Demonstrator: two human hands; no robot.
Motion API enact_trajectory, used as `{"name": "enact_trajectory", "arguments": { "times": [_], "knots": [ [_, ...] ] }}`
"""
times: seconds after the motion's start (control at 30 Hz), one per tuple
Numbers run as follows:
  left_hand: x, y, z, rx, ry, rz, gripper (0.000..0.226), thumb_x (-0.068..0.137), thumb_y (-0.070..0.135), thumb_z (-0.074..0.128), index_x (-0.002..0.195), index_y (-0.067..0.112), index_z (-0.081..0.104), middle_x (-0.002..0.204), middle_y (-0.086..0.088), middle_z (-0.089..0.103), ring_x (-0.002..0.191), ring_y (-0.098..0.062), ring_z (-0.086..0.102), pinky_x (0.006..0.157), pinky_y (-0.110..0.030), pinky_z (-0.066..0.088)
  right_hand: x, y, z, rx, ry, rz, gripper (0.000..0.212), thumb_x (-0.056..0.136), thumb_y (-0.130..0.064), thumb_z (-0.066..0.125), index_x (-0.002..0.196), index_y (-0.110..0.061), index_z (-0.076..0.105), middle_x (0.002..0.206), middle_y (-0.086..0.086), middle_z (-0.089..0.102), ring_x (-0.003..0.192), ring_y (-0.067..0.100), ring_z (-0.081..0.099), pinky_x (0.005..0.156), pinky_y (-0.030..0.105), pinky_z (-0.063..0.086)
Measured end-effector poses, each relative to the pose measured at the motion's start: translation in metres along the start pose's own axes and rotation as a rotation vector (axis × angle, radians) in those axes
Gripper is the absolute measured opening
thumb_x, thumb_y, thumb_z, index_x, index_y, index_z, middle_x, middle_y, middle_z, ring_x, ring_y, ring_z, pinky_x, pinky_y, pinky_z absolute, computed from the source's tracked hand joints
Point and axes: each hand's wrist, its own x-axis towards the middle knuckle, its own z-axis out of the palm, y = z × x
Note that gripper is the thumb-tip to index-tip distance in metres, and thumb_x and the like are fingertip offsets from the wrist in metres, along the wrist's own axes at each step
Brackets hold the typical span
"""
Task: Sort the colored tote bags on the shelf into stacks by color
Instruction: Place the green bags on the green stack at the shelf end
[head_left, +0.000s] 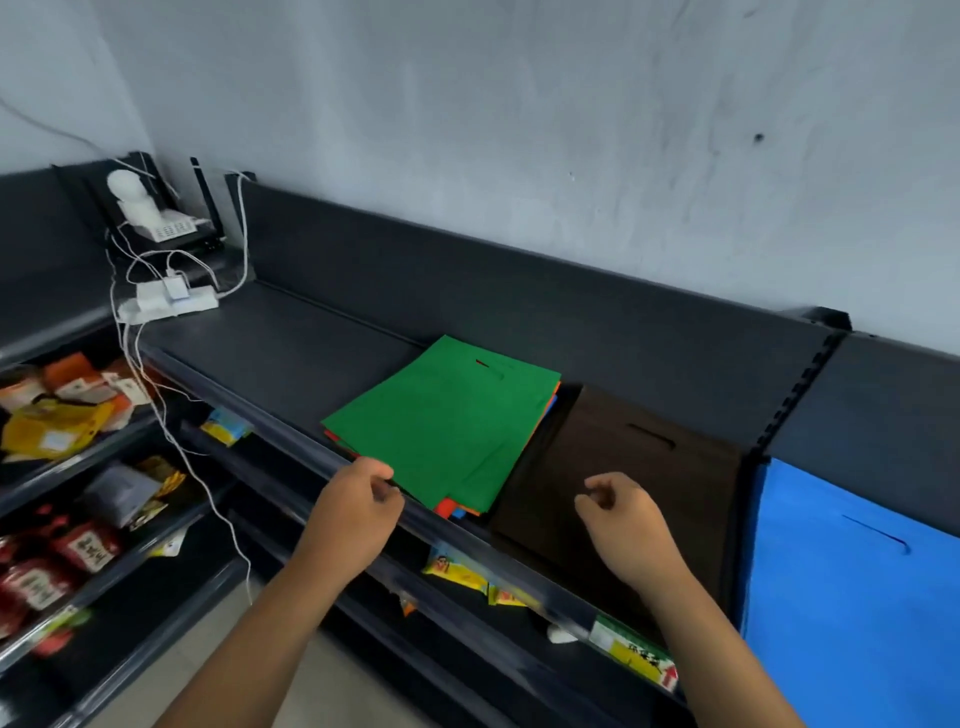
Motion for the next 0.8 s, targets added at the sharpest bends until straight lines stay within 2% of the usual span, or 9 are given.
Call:
{"name": "enact_trajectory", "arguments": {
  "times": [0.1, 0.23, 0.33, 0.53, 0.7, 0.8],
  "knots": [
    [0.029, -0.007, 0.0, -0.018, 0.011, 0.013, 0.031, 0.101, 0.024, 0.061, 0.131, 0.017, 0.061, 0.111, 0.007, 0.061, 0.093, -0.001, 0.058, 0.074, -0.02, 0.043, 0.025, -0.007, 0.008, -0.022, 0.026, 0.005, 0.029, 0.099, -0.029, 0.068, 0.126, -0.018, 0.067, 0.109, 0.0, 0.067, 0.094, 0.015, 0.065, 0.077, 0.03, 0.048],
    [0.069, -0.008, -0.001, -0.025, 0.018, 0.021, 0.031, 0.102, 0.025, 0.061, 0.132, 0.018, 0.061, 0.114, 0.007, 0.062, 0.1, -0.006, 0.059, 0.084, -0.024, 0.046, 0.066, -0.017, 0.019, -0.033, 0.016, 0.016, 0.031, 0.1, -0.03, 0.068, 0.129, -0.018, 0.066, 0.112, 0.0, 0.067, 0.094, 0.016, 0.067, 0.078, 0.031, 0.051],
    [0.1, -0.009, -0.003, 0.011, 0.035, 0.039, 0.029, 0.101, 0.023, 0.063, 0.129, 0.017, 0.062, 0.11, 0.008, 0.061, 0.097, -0.003, 0.059, 0.083, -0.023, 0.046, 0.098, -0.025, 0.032, -0.033, 0.012, 0.027, 0.031, 0.1, -0.029, 0.067, 0.129, -0.018, 0.066, 0.113, 0.0, 0.067, 0.092, 0.015, 0.067, 0.073, 0.03, 0.05],
    [0.166, -0.014, -0.006, 0.074, 0.036, 0.047, 0.027, 0.101, 0.024, 0.063, 0.127, 0.018, 0.062, 0.11, 0.006, 0.058, 0.091, -0.005, 0.059, 0.078, -0.025, 0.048, 0.144, -0.04, 0.054, -0.02, 0.004, 0.036, 0.003, 0.099, -0.023, 0.066, 0.102, -0.022, 0.066, 0.095, 0.001, 0.071, 0.083, 0.023, 0.067, 0.065, 0.034, 0.048],
    [0.22, -0.013, -0.003, 0.099, -0.006, 0.113, 0.024, 0.101, 0.025, 0.063, 0.124, 0.022, 0.062, 0.11, 0.008, 0.057, 0.088, -0.006, 0.06, 0.075, -0.027, 0.053, 0.158, -0.041, 0.067, -0.068, 0.016, 0.11, 0.017, 0.096, -0.026, 0.067, 0.112, -0.021, 0.067, 0.104, 0.001, 0.068, 0.084, 0.02, 0.066, 0.068, 0.031, 0.05],
    [0.257, -0.019, 0.0, 0.152, -0.046, 0.156, 0.027, 0.1, 0.025, 0.063, 0.126, 0.019, 0.061, 0.111, 0.005, 0.056, 0.083, -0.006, 0.059, 0.065, -0.021, 0.048, 0.165, -0.048, 0.078, -0.099, 0.082, 0.147, 0.03, 0.096, -0.026, 0.067, 0.125, -0.017, 0.067, 0.11, 0.0, 0.065, 0.091, 0.014, 0.064, 0.076, 0.029, 0.048]
  ]
}}
